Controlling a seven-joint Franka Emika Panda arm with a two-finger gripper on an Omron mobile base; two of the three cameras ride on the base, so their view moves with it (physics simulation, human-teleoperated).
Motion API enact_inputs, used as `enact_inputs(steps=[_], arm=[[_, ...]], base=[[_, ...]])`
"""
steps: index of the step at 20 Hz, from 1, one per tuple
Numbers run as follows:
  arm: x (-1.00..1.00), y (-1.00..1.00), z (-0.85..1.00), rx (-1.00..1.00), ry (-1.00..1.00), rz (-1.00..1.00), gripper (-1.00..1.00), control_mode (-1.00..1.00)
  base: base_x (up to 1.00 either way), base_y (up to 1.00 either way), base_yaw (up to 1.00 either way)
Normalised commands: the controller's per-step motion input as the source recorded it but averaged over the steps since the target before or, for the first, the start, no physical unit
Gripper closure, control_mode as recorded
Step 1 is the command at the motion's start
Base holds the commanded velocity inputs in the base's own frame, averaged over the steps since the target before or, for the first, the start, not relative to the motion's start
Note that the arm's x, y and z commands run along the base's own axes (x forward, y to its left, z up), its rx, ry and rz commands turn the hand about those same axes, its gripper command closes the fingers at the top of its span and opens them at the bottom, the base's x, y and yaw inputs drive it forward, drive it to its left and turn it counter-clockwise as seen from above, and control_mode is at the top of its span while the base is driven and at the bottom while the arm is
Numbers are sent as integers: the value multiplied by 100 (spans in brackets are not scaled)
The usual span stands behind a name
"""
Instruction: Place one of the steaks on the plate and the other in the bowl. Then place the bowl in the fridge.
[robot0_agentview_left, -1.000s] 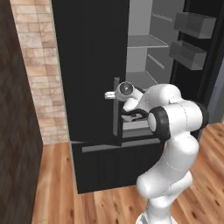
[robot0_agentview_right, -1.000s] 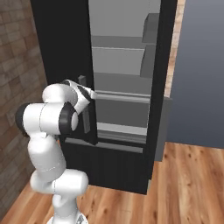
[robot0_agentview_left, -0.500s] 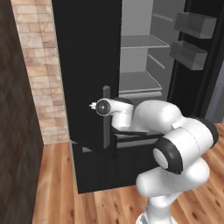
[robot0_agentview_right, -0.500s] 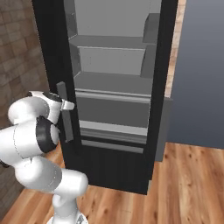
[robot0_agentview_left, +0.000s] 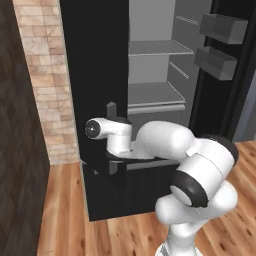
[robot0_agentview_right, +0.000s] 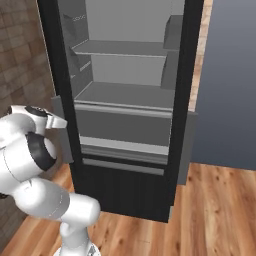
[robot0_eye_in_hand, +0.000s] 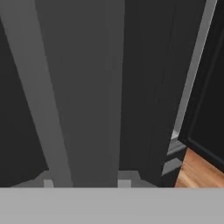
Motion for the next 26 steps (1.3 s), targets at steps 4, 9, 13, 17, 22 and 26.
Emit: enact_inputs(steps=[4, 9, 13, 17, 22, 26], arm=[[-8, 30, 3, -7, 1, -12, -100, -100], [-8, 26, 2, -7, 0, -9, -100, -100], [-62, 9, 4, -3, 0, -9, -100, -100], [-100, -38, 4, 1, -5, -8, -100, -100], [-100, -97, 2, 10, -15, -4, -100, -100], [-94, -100, 24, 22, -13, 0, -100, -100]], base=[[0, 0, 0], [0, 0, 0], [0, 0, 0], [0, 0, 0], [0, 0, 0], [0, 0, 0]])
